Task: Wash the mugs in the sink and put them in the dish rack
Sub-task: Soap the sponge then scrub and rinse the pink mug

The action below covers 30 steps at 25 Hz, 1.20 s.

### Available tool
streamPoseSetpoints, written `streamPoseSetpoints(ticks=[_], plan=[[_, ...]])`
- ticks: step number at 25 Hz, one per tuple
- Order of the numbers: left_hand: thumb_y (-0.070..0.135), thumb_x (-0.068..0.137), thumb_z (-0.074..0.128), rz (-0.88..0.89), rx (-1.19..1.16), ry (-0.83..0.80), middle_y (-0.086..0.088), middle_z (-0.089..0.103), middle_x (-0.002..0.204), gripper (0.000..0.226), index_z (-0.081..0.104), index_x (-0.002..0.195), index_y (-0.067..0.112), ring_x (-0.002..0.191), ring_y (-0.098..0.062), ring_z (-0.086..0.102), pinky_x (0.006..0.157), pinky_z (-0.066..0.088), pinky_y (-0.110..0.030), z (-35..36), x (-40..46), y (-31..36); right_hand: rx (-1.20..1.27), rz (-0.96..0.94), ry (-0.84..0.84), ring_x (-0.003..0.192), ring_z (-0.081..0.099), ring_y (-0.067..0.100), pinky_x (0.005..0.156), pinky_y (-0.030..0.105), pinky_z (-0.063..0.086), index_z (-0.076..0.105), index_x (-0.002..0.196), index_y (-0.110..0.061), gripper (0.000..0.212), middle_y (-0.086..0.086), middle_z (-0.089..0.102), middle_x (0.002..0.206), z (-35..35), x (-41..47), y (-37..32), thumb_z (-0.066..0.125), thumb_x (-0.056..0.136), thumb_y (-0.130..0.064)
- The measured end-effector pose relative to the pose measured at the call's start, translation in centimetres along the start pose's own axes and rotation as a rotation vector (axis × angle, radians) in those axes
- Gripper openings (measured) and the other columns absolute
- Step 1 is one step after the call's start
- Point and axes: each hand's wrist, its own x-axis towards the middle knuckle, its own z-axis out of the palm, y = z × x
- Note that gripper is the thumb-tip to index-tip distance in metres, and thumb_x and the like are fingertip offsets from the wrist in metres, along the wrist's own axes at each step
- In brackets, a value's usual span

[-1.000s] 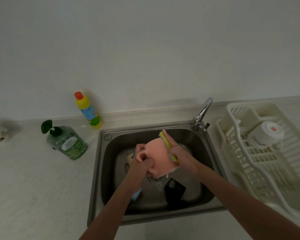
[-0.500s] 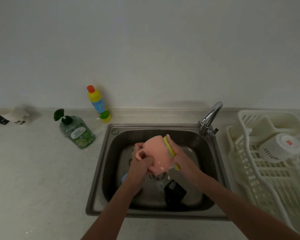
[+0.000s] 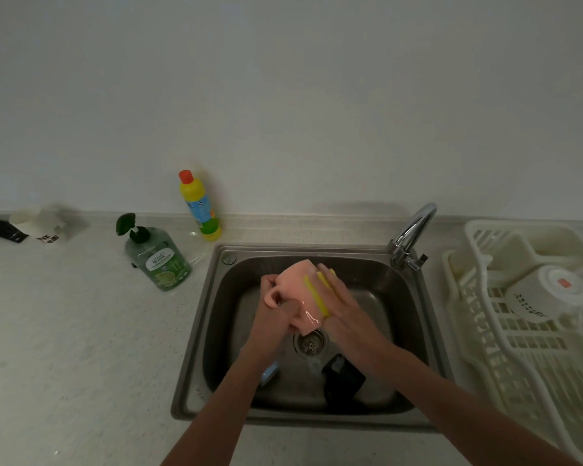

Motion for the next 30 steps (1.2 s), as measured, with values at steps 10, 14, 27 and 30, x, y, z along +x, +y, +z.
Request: streamPoseSetpoints(ticks=[10,14,27,30], plan=[[0.011,0.066,0.055,-0.006,-0.058,-0.032,-0.007,0.058,0.094,0.046,0.045,0.111,0.016,0.079,-0.018,0.060,0.064,0.054,-0.040,-1.8,-0.1,-0.6,0.019,0.042,-0.016,0.139,0.031,0.001,0.114,0.026,0.030,0.016,0.152,-0.041,0.064,-0.015,0.016,0.159,0.2,-0.1,-0.4,0.032,0.096,-0.016],[0.017,0.067,0.063,0.026,0.036,-0.080,-0.011,0.062,0.090,0.051,0.043,0.114,0.010,0.077,-0.024,0.064,0.067,0.057,-0.046,-1.8,-0.2,-0.7,-0.118,-0.039,0.040,0.151,0.003,0.009,0.124,0.031,0.007,0.029,0.154,-0.027,0.063,-0.007,0.010,0.164,1.6,1.4,-0.9,0.029,0.092,-0.028],[0.008,0.071,0.057,0.007,0.109,-0.157,-0.016,0.060,0.099,0.042,0.047,0.110,0.017,0.083,-0.027,0.064,0.067,0.057,-0.044,-1.6,0.1,0.7,-0.063,-0.080,0.057,0.148,0.002,0.005,0.121,0.024,0.014,0.041,0.149,-0.021,0.055,-0.008,0.022,0.161,-1.6,4.5,-0.8,0.042,0.094,-0.026],[0.006,0.067,0.053,-0.019,0.040,-0.078,-0.009,0.055,0.095,0.045,0.045,0.109,0.019,0.081,-0.022,0.060,0.062,0.053,-0.040,-1.6,0.6,1.5,0.146,0.103,-0.011,0.147,0.018,0.004,0.113,0.019,0.026,0.017,0.150,-0.046,0.071,-0.024,0.015,0.158,-1.8,3.1,0.7,0.036,0.084,-0.030]])
